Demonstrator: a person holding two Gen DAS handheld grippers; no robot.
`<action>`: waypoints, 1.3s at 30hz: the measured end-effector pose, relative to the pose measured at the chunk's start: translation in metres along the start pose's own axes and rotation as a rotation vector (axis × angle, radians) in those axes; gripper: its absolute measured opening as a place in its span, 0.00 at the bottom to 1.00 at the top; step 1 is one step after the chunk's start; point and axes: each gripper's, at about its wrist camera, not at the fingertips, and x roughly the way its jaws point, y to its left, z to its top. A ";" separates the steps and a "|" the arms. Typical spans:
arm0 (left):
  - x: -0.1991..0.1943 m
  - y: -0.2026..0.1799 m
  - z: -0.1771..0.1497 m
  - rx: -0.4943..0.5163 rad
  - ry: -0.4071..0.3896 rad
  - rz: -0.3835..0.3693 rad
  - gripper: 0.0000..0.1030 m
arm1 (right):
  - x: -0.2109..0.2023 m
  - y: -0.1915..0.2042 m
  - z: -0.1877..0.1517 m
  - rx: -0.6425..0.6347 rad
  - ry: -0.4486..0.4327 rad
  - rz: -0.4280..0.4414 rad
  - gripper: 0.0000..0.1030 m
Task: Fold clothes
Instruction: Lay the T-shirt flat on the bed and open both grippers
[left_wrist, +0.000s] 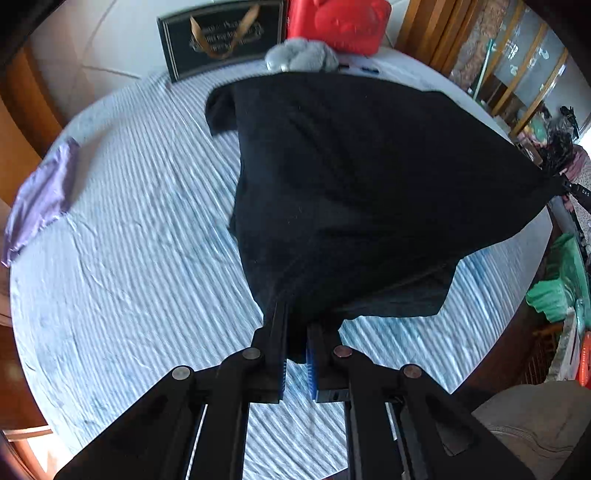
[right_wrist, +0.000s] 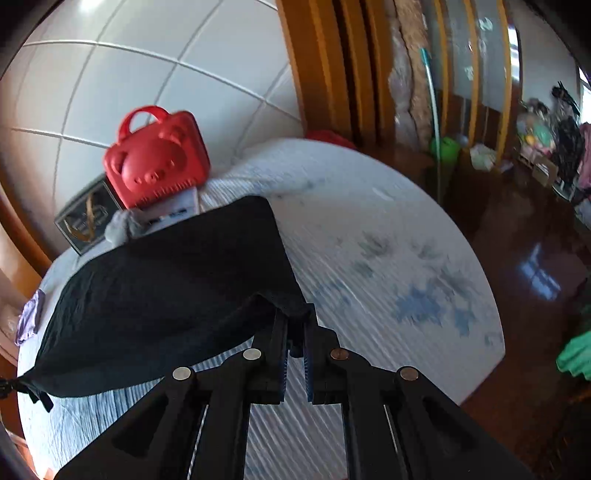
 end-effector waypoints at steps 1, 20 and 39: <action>0.018 -0.004 -0.007 0.005 0.042 -0.015 0.08 | 0.007 -0.010 -0.013 0.019 0.041 -0.024 0.06; -0.029 0.057 0.076 -0.106 -0.150 0.013 0.48 | -0.003 -0.004 0.030 -0.104 0.090 -0.128 0.22; 0.113 0.082 0.301 -0.208 -0.070 0.103 0.48 | 0.266 0.078 0.211 -0.243 0.263 0.023 0.55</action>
